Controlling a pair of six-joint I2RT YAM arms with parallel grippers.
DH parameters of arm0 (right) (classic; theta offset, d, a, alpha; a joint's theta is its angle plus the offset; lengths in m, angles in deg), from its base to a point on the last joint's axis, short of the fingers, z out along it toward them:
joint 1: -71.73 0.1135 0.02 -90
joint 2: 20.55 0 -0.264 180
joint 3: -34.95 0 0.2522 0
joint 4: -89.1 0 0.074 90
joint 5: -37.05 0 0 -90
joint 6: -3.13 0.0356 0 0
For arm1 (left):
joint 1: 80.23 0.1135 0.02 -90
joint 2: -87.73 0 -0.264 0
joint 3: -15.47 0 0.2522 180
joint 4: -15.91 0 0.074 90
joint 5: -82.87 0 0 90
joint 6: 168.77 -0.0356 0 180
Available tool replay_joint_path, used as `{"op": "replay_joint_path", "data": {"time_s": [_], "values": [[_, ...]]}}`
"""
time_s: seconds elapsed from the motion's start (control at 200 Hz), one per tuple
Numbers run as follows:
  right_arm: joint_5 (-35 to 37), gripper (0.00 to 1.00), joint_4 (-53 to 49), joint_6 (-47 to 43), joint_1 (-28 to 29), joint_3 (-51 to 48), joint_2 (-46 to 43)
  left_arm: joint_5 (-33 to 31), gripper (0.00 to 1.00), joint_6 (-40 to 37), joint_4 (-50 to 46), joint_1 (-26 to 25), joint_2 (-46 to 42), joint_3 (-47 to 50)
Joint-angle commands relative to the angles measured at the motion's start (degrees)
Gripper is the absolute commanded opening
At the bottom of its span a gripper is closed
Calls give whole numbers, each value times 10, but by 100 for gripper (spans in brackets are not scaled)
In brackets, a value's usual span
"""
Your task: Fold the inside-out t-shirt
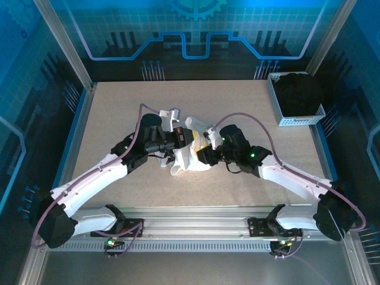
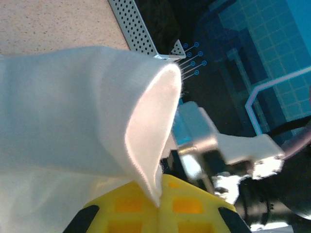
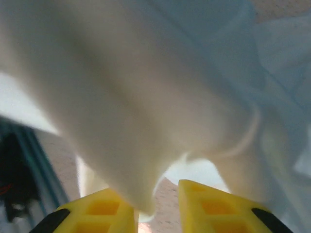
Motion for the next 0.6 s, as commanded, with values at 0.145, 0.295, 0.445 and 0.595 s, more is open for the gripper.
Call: {"op": "replay_joint_path", "data": {"time_s": [0.145,0.295,0.445,0.595], "values": [[164,9,-39,-105,5,49,-33,11,0,-11,-93,1,-33,-57],[186,10,-46,-144,8,57,-35,20,0,31,-65,10,-41,-46],[192,14,-81,-145,13,50,-58,-9,0,75,1,12,-50,-19],[46,34,3,-152,16,-24,-121,-17,0,96,31,12,-42,-9]]}}
